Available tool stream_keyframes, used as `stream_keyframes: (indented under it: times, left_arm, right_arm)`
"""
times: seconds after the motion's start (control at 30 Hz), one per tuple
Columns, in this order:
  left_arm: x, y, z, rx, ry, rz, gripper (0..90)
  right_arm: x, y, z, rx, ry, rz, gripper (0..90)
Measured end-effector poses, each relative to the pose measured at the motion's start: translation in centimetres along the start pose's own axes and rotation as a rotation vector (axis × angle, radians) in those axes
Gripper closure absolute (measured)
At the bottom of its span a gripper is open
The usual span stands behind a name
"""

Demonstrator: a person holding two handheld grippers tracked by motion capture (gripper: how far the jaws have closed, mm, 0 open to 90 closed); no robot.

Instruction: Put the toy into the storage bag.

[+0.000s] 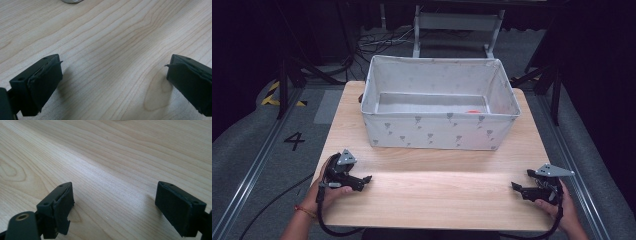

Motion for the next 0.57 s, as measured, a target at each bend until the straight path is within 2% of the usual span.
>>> stream_keyframes:
  times: [0.27, 0.37, 0.4, 0.43, 0.47, 0.57]
  left_arm:
    - [0.0, -0.01, 0.01, -0.002, 0.0, 0.002, 0.4]
    - [0.01, -0.27, 0.06, -0.027, -0.005, 0.012, 0.4]
    - [0.04, -0.21, 0.04, -0.024, -0.005, 0.032, 0.4]
    - [0.03, -0.38, 0.04, -0.039, -0.002, 0.024, 0.4]
    - [0.06, -0.27, 0.05, -0.033, -0.006, 0.042, 0.4]
    - [0.1, -0.33, 0.1, -0.049, -0.006, 0.044, 0.3]
  right_arm:
    - [0.01, -0.03, 0.01, 0.004, 0.0, -0.003, 15.4]
    - [0.02, -0.04, 0.01, 0.007, 0.001, -0.004, 15.3]
    - [0.02, -0.04, 0.01, 0.007, 0.001, -0.004, 15.3]
    - [0.02, -0.04, 0.01, 0.007, 0.001, -0.004, 15.3]
    - [0.02, -0.04, 0.01, 0.007, 0.001, -0.004, 15.2]
    - [0.02, -0.03, 0.01, 0.007, 0.001, -0.005, 15.2]
Point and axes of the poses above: each handheld gripper's, and its own axes: z roughly backward along the jaws, x roughly out of its underside, y roughly to its right, the point moved 4 cm from there along -z, roughly forward along the jaws, and after that the axes turned 10 degrees about -z, right-handed, at the moved point
